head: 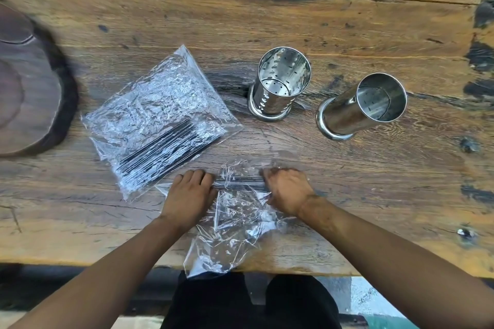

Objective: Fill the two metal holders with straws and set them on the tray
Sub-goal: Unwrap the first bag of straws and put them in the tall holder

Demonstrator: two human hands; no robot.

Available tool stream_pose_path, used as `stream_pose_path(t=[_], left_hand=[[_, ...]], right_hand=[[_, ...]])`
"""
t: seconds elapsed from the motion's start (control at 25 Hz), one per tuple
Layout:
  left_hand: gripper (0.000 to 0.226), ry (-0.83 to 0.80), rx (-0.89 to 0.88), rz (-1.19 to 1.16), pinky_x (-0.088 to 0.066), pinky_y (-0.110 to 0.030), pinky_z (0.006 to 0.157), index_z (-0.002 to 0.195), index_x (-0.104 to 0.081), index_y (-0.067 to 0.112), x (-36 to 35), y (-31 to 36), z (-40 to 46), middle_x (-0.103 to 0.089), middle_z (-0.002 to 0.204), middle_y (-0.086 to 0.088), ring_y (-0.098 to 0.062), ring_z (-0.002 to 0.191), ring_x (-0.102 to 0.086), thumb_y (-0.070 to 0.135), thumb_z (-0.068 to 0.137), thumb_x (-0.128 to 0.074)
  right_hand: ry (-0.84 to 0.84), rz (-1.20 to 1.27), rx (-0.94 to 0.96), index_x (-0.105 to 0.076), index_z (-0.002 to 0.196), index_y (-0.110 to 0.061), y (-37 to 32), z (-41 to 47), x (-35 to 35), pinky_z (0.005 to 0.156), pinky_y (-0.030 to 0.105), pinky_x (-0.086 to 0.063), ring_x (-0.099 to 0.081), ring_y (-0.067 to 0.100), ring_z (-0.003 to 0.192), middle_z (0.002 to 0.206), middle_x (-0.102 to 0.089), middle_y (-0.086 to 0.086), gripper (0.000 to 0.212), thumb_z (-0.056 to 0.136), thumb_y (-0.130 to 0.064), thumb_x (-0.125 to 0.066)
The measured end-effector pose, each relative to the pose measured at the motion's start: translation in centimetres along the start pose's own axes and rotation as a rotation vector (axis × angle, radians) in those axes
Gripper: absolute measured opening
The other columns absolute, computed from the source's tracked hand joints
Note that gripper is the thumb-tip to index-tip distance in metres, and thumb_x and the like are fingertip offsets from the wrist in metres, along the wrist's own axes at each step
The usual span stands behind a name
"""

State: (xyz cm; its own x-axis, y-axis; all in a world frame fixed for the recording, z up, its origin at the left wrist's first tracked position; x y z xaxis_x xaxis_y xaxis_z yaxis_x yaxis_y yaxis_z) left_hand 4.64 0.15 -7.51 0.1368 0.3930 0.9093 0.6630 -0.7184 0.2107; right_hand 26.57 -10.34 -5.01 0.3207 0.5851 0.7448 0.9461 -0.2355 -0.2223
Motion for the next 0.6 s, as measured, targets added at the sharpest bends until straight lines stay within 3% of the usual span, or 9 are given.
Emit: stream_pose_path(t=[0.12, 0.36, 0.44, 0.6], left_hand=[[0.037, 0.013, -0.011, -0.006, -0.042, -0.04, 0.084, 0.116, -0.055, 0.02, 0.1, 0.0, -0.1, -0.059, 0.107, -0.001, -0.024, 0.097, -0.056, 0.05, 0.1, -0.039], [0.075, 0.026, 0.008, 0.021, -0.044, -0.042, 0.086, 0.128, -0.053, 0.015, -0.1, -0.1, -1.4, -0.056, 0.11, -0.005, -0.026, 0.099, -0.053, 0.077, 0.087, -0.041], [0.081, 0.033, 0.026, 0.038, -0.044, -0.042, 0.086, 0.129, -0.052, 0.013, 0.2, -0.4, -1.5, -0.054, 0.109, -0.006, -0.027, 0.098, -0.052, 0.079, 0.085, -0.04], [0.081, 0.027, 0.037, 0.12, -0.044, -0.042, 0.083, 0.127, -0.054, 0.011, 0.6, -0.6, -1.1, -0.055, 0.104, -0.009, -0.028, 0.093, -0.053, 0.079, 0.085, -0.04]], right_hand=[[-0.046, 0.045, -0.025, -0.051, 0.116, -0.014, -0.3, 0.2, -0.1, 0.065, 0.027, -0.052, -0.056, 0.009, 0.061, 0.071, -0.055, 0.001, 0.034, 0.088, 0.003, -0.058], [-0.053, 0.133, -0.023, -0.062, 0.114, -0.023, 0.4, 1.0, 0.9, 0.083, 0.032, -0.05, -0.059, 0.018, 0.081, 0.081, -0.06, -0.006, 0.025, 0.089, -0.023, -0.069], [-0.017, 0.126, -0.006, -0.065, 0.11, -0.022, 0.8, 0.7, 1.2, 0.092, 0.037, -0.048, -0.061, 0.022, 0.092, 0.092, -0.066, -0.003, 0.019, 0.093, -0.029, -0.065], [0.051, -0.004, -0.005, -0.06, 0.131, -0.032, 2.4, -0.1, 1.4, 0.102, 0.043, -0.031, -0.047, 0.024, 0.127, 0.133, -0.064, -0.003, 0.041, 0.095, -0.05, -0.057]])
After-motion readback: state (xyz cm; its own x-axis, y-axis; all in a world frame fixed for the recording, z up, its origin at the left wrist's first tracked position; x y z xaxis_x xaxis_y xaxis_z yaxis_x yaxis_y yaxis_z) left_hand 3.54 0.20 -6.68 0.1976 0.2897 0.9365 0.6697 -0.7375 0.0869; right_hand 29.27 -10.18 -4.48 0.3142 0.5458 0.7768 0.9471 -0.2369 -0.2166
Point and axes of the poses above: each hand's wrist, its own z-axis towards the middle knuckle, its own x-axis out of the back of the hand, y = z × x, the point moved 3 cm from there along z, towards the middle knuckle
